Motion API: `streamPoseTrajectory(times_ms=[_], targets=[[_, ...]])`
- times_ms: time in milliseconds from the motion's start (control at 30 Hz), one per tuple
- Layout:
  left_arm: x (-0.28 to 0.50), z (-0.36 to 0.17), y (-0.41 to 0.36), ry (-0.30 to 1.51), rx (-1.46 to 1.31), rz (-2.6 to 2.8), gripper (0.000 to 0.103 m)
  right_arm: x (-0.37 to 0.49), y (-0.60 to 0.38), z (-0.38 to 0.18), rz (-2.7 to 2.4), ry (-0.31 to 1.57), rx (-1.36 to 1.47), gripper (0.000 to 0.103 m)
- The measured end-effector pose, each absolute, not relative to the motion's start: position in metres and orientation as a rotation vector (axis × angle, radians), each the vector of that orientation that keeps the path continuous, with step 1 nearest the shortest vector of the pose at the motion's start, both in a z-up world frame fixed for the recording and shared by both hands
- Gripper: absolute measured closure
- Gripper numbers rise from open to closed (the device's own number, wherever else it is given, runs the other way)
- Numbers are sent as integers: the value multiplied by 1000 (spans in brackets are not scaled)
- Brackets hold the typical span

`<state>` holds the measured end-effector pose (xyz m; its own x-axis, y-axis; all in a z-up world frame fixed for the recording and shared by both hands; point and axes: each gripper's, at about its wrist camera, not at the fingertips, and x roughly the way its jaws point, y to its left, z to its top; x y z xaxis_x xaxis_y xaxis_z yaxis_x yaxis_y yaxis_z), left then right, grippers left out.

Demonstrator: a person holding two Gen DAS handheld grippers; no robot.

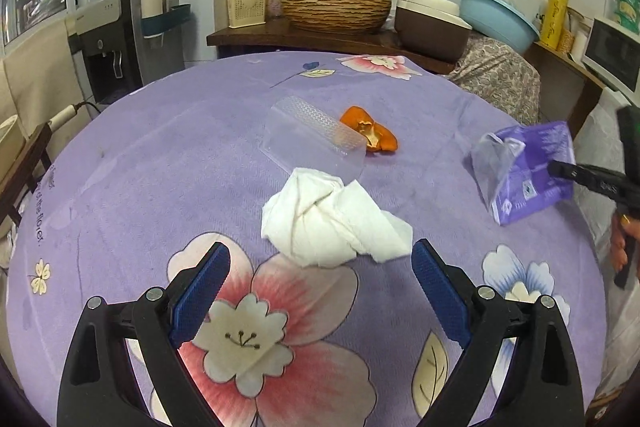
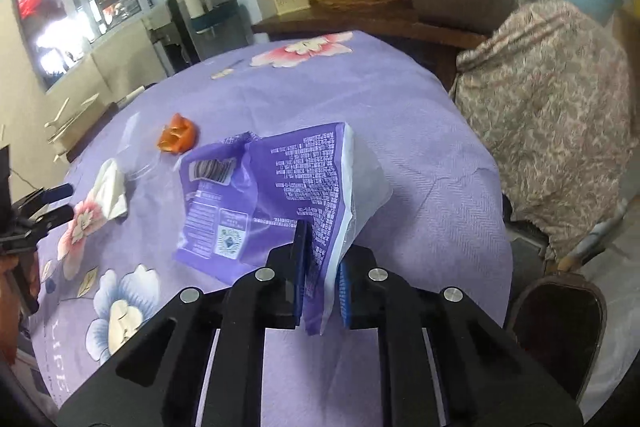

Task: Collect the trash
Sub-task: 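Grasp the purple wrapper with the right tool while the left tool grasps the white tissue, then carry the purple wrapper and tissue toward the bin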

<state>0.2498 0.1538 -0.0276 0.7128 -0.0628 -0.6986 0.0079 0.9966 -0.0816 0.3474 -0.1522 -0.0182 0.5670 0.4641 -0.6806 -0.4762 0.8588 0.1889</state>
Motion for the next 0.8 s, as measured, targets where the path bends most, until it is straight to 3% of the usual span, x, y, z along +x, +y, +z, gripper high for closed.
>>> streamPoseTrajectory(times_ms=[333,367,400,500,600,800], targets=[[294,-42,147,844,-41,-10,10,282,-152,6,542,671,-36,89],[295,-44,148,852,-43,-13,22,274,-152,8,540,657,-44,89],[296,-48,149,867,-43,-19,40,270,-154,9,539,648,-47,89],[290,-50,151,870,-64,-34,68,260,-161,11,540,635,-20,89],[279,-44,151,844,-88,-44,83,253,-168,8,537,625,6,89],[251,-28,141,791,-120,-89,87,243,-179,3,518,603,60,89]])
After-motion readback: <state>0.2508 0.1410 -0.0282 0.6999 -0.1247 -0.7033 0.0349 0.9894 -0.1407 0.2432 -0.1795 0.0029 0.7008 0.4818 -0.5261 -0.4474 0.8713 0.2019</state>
